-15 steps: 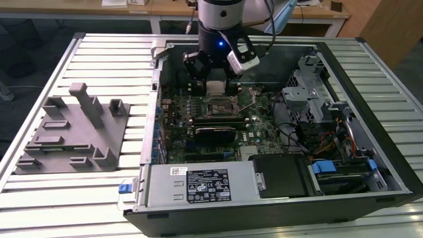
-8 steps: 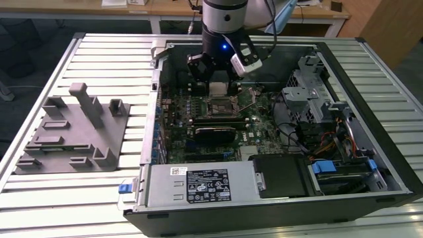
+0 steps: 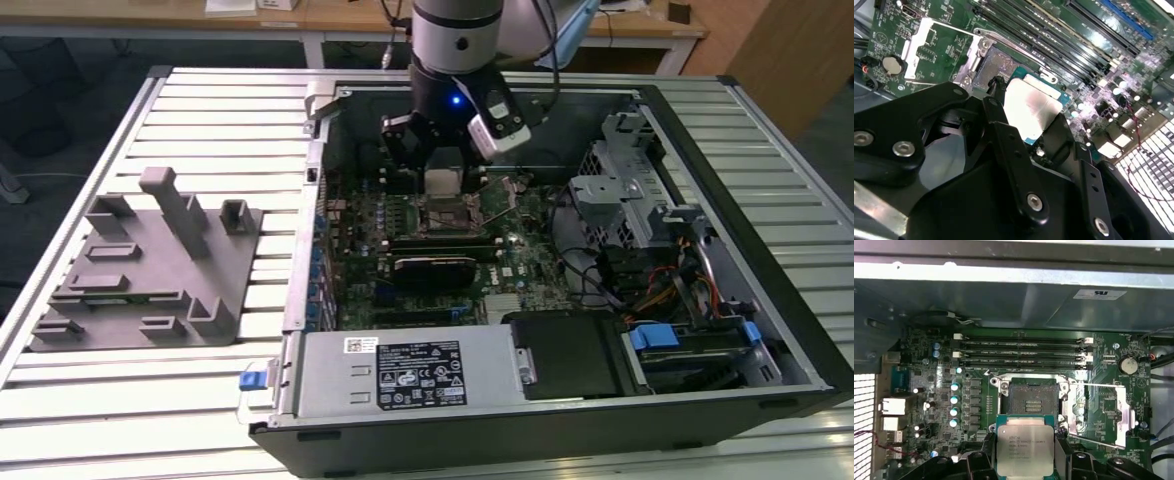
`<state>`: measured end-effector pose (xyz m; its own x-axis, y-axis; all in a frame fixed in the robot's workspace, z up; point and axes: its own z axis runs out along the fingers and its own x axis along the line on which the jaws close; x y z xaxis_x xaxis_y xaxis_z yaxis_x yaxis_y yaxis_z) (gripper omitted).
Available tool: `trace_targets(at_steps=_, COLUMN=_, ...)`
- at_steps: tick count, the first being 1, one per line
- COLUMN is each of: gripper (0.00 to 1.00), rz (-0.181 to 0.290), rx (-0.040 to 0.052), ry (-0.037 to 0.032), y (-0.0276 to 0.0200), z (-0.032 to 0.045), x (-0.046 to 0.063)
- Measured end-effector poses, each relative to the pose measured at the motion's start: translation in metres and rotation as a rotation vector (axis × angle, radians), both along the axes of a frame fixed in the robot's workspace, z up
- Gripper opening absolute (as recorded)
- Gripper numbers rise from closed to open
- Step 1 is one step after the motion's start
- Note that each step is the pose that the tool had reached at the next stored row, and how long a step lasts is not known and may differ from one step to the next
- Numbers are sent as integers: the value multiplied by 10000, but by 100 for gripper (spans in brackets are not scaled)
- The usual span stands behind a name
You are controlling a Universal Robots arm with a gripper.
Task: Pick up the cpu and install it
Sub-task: 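Pick up the cpu and move it towards the insertion slot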
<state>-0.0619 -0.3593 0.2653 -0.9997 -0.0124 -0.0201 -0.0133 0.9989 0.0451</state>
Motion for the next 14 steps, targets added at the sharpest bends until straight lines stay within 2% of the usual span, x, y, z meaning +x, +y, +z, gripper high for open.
trace_targets(at_steps=5, gripper=55, rz=-1, rx=0, ry=0, y=19, z=-77, x=25)
trace_targets(at_steps=10, gripper=55, rz=0, rx=-2, ry=0, y=50, z=-116, x=87)
trace_targets(at_steps=14, gripper=55, rz=-1, rx=-2, ry=0, y=57, z=-169, x=115)
